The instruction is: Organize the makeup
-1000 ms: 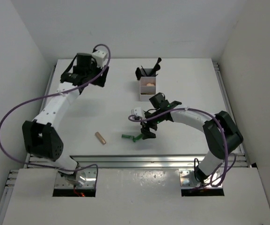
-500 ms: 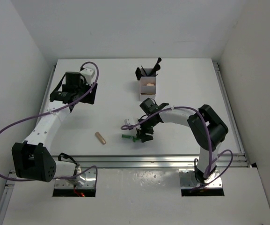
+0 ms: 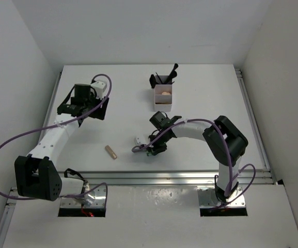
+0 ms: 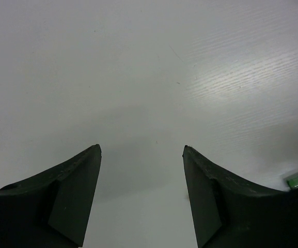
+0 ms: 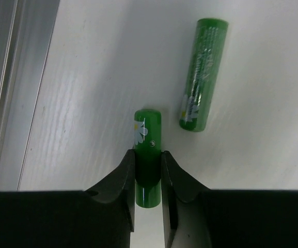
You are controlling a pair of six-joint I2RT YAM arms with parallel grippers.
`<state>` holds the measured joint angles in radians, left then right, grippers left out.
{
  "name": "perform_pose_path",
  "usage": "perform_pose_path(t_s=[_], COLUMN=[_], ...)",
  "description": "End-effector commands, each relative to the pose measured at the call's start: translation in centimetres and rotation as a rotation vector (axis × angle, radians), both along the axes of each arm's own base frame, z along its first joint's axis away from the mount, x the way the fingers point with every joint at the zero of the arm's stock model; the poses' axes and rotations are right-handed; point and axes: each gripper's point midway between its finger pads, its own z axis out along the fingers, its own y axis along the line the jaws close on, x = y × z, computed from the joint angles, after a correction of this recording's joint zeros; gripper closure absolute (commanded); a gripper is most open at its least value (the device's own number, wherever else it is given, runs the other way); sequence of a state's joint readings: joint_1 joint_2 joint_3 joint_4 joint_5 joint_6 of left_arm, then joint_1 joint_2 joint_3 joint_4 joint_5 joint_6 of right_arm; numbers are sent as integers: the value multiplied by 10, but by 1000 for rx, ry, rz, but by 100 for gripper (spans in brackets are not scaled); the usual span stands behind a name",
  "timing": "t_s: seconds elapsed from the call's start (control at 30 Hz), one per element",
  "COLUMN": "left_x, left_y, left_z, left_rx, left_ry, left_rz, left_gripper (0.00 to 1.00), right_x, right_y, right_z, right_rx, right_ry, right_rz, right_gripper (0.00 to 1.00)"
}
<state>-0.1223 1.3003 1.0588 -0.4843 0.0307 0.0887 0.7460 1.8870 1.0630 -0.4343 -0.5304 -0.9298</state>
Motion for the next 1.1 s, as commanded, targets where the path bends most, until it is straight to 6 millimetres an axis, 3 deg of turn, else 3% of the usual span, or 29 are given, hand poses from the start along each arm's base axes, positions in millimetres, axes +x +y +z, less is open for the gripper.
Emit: perform_pose_path(t_s=[0.0, 0.1, 0.2, 0.27, 0.33, 0.37, 0.4, 0.43, 0.47, 0.5, 0.53, 0.57, 0.6, 0.63, 0.73, 0.87, 1.07], left_x=[2, -3, -26, -44, -64, -70, -73, -78, -81, -85, -84, -87, -86, -86, -89, -96, -101], left_y=[-1, -9, -27, -41, -45, -46, -48, -46, -45, -42, -46, -48, -50, -52, -60, -67, -72], left_z=[15, 6, -10, -20, -37, -47, -51, -60, -65, -75, -75, -82, -84, -84, -96, -112, -128], left_rx=[-1, 3, 39, 114, 176, 237, 262, 292, 347, 376, 412, 420, 433, 437, 444, 441, 444], left_ry=[-57, -28, 34, 42, 100, 105, 101, 128, 123, 147, 122, 134, 121, 107, 108, 145, 187], left_rz=[-36, -120, -378, -645, -790, -880, -923, -967, -1042, -1075, -1135, -1171, -1213, -1236, -1334, -1406, -1471], left_gripper=[29, 29, 33, 33, 33, 33, 31, 31, 31, 31, 31, 31, 31, 31, 31, 31, 30], right_x=[-11, -3, 18, 45, 82, 104, 123, 166, 181, 196, 226, 239, 263, 269, 290, 297, 276], right_y=[-25, -27, -24, -17, -26, -21, -31, -30, -31, -40, -44, -51, -53, -54, -61, -65, -73], right_z=[0, 13, 38, 70, 95, 109, 113, 155, 142, 140, 170, 135, 156, 126, 119, 103, 81], right_rx=[-88, -71, 8, 130, 203, 265, 274, 355, 330, 295, 289, 196, 185, 129, 91, 76, 36], right_ry=[-7, -33, -56, -79, -118, -156, -157, -258, -246, -289, -408, -402, -510, -488, -528, -507, -434], right_rz=[54, 3, -128, -268, -391, -451, -537, -591, -619, -638, -651, -664, -637, -627, -606, -608, -603], right_gripper=[100, 100, 100, 100, 100, 100, 100, 100, 100, 100, 100, 100, 100, 100, 100, 100, 100])
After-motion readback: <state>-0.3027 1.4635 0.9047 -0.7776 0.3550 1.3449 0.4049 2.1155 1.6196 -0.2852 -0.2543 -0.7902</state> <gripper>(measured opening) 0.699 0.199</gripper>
